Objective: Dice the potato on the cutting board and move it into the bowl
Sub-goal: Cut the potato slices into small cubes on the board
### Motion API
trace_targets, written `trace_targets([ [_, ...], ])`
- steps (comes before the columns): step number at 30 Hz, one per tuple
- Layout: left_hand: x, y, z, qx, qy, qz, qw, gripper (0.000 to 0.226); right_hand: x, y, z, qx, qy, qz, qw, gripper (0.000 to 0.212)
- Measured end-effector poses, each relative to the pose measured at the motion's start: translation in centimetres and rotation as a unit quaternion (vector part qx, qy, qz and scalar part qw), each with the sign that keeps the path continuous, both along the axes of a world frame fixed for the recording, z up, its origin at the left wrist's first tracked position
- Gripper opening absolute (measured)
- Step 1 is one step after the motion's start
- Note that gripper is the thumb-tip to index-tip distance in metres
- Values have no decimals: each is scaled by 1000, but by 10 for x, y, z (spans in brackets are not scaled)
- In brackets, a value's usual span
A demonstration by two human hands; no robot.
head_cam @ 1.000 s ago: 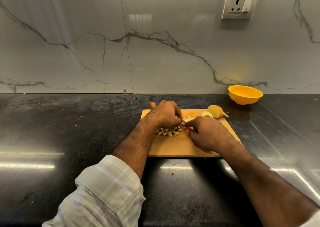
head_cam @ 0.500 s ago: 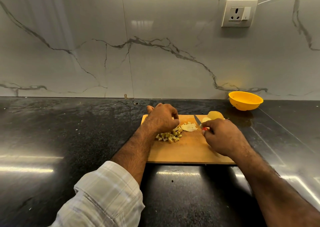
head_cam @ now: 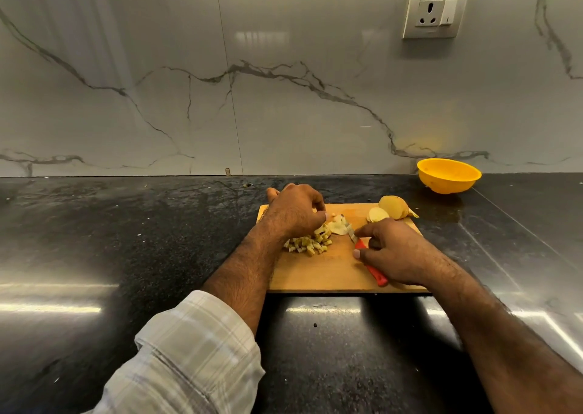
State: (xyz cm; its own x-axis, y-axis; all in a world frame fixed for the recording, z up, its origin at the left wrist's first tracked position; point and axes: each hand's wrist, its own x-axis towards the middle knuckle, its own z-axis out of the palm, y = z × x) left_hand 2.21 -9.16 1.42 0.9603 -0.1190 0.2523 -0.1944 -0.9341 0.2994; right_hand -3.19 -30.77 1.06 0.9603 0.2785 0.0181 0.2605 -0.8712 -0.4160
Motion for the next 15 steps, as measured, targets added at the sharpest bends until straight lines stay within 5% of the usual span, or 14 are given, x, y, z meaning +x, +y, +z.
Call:
trace_targets([
  [15, 4, 5, -2, -92, -109, 2, 990, 36, -10, 12, 3, -23, -105, 29, 994, 43],
])
